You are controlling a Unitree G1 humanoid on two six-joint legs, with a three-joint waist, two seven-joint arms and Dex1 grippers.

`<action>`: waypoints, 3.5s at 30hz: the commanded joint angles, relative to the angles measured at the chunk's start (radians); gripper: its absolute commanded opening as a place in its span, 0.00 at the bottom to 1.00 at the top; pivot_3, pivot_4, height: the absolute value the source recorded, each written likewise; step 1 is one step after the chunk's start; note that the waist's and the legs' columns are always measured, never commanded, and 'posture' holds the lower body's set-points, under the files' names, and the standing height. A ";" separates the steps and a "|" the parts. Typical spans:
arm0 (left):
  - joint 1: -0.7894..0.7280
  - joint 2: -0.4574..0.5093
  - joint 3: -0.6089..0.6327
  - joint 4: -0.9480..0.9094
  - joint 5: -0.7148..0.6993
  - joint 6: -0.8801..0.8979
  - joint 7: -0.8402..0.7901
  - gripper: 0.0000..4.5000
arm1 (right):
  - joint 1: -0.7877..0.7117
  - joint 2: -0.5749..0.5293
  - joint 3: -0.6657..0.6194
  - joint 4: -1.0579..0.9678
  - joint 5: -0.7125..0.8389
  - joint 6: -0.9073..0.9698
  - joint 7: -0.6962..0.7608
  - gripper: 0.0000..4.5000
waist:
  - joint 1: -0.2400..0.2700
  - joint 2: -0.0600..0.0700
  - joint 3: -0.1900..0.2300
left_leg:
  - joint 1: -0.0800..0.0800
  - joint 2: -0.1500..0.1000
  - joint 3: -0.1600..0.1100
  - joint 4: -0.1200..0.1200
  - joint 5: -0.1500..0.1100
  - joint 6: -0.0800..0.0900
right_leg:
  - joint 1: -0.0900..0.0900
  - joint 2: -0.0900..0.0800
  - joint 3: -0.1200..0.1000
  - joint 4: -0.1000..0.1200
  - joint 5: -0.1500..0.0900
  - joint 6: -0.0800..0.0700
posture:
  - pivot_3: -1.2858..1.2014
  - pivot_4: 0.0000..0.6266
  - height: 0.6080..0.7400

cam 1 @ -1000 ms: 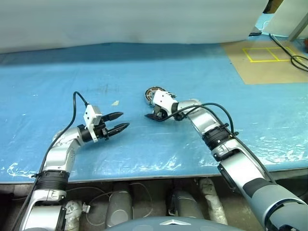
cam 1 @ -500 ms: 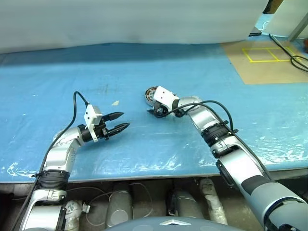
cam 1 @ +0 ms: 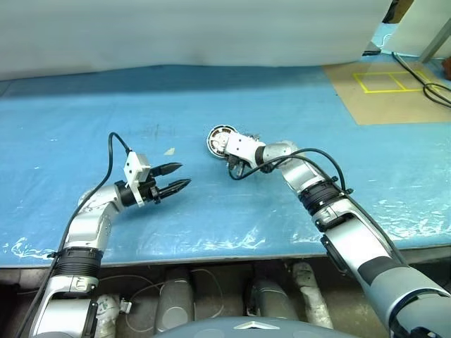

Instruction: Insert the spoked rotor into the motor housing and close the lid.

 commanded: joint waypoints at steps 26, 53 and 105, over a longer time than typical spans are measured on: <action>-0.025 -0.002 0.000 0.002 0.005 -0.025 -0.002 0.67 | 0.244 -0.396 -0.039 -0.765 0.408 0.203 0.692 0.01 | 0.005 -0.001 0.001 | -0.005 0.000 0.000 0.001 -0.002 0.005 | -0.004 0.000 0.000 -0.001 0.000 0.000 | 0.52 0.24 1.00; -0.063 -0.005 -0.019 0.051 0.014 -0.028 -0.028 0.67 | 0.375 -0.251 -0.234 -0.970 0.634 0.645 0.187 0.27 | 0.022 0.000 0.001 | -0.003 0.000 0.000 0.000 -0.002 0.004 | -0.004 0.000 0.001 -0.001 0.000 0.000 | 0.52 0.24 1.00; -0.061 -0.016 -0.022 0.054 0.032 -0.041 -0.013 0.67 | -0.189 -0.397 -0.264 -0.276 0.395 0.121 0.381 0.35 | -0.004 0.000 0.001 | -0.004 -0.002 0.000 0.000 0.000 0.000 | -0.004 0.000 0.002 0.000 0.001 0.002 | 0.52 0.24 1.00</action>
